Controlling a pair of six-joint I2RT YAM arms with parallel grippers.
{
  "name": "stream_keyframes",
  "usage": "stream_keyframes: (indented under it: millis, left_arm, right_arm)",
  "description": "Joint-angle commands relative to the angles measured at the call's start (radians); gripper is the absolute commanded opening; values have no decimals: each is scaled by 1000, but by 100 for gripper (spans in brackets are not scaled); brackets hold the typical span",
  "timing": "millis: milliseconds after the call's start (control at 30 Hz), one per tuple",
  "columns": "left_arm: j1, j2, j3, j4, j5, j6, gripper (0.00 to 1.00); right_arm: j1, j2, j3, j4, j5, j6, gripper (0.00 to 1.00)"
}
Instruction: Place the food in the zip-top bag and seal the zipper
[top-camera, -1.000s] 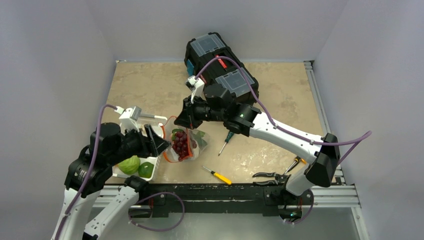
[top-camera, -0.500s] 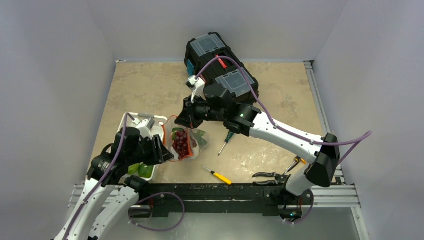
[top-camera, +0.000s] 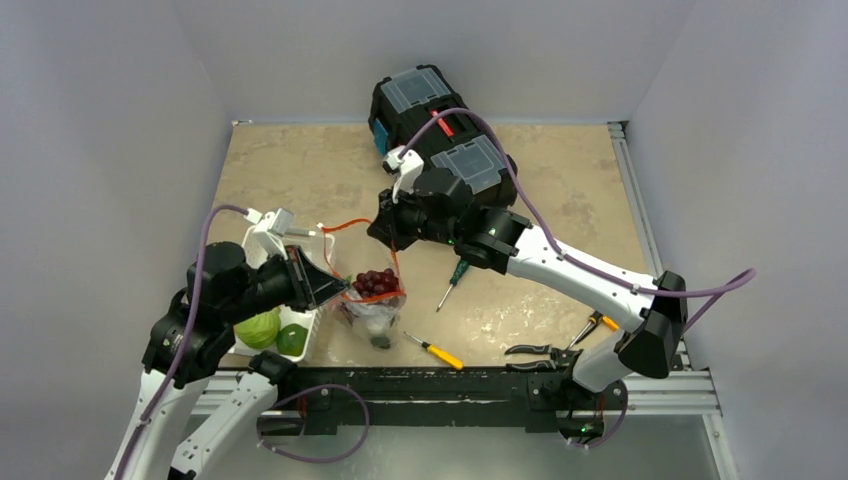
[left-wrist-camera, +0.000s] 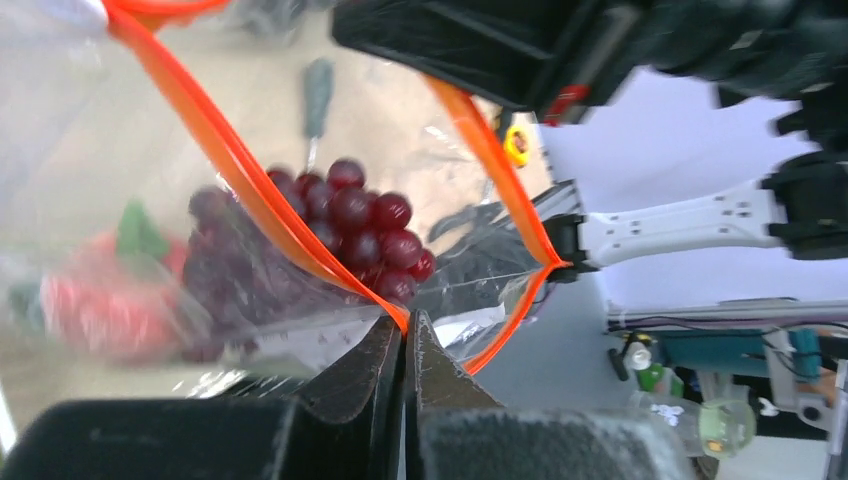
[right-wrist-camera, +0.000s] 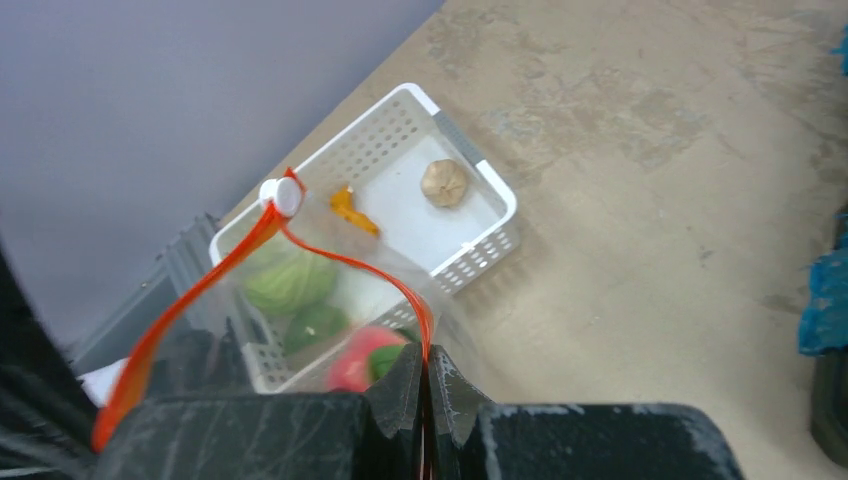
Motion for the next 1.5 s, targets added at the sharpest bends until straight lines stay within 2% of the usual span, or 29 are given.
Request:
stream_keyframes:
  millis: [0, 233, 367, 533, 633, 733, 900, 1033, 1133, 1267, 1367, 1467]
  left_arm:
    - [-3, -10, 47, 174, 104, -84, 0]
    - [-2, 1, -84, 57, -50, -45, 0]
    - [-3, 29, -137, 85, -28, -50, 0]
    - [-2, 58, -63, 182, 66, -75, 0]
    - [-3, 78, 5, 173, 74, -73, 0]
    - [-3, 66, 12, 163, 59, -78, 0]
    - [-2, 17, -156, 191, 10, -108, 0]
    - [-1, 37, -254, 211, 15, -119, 0]
    - [-1, 52, -200, 201, 27, -100, 0]
    - [-1, 67, -48, 122, -19, -45, 0]
    - [-1, 78, 36, 55, -60, 5, 15]
    - [-1, 67, 61, -5, -122, 45, 37]
  right_arm:
    - [-2, -56, 34, -21, 120, -64, 0]
    - [-2, -73, -16, 2, 139, -74, 0]
    - [-3, -33, -40, 4, 109, -59, 0]
    - [-2, -34, 23, -32, 148, -71, 0]
    - [-2, -50, 63, -51, 160, -80, 0]
    - [-2, -74, 60, -48, 157, -82, 0]
    - [-2, -68, -60, 35, 82, -41, 0]
    - [-2, -9, -84, 19, 81, -26, 0]
    - [-2, -13, -61, 1, 97, -31, 0]
    - [-2, -45, -17, -2, 112, -54, 0]
    - [-2, -58, -5, -8, 128, -64, 0]
    - [-2, -69, -23, -3, 146, -66, 0]
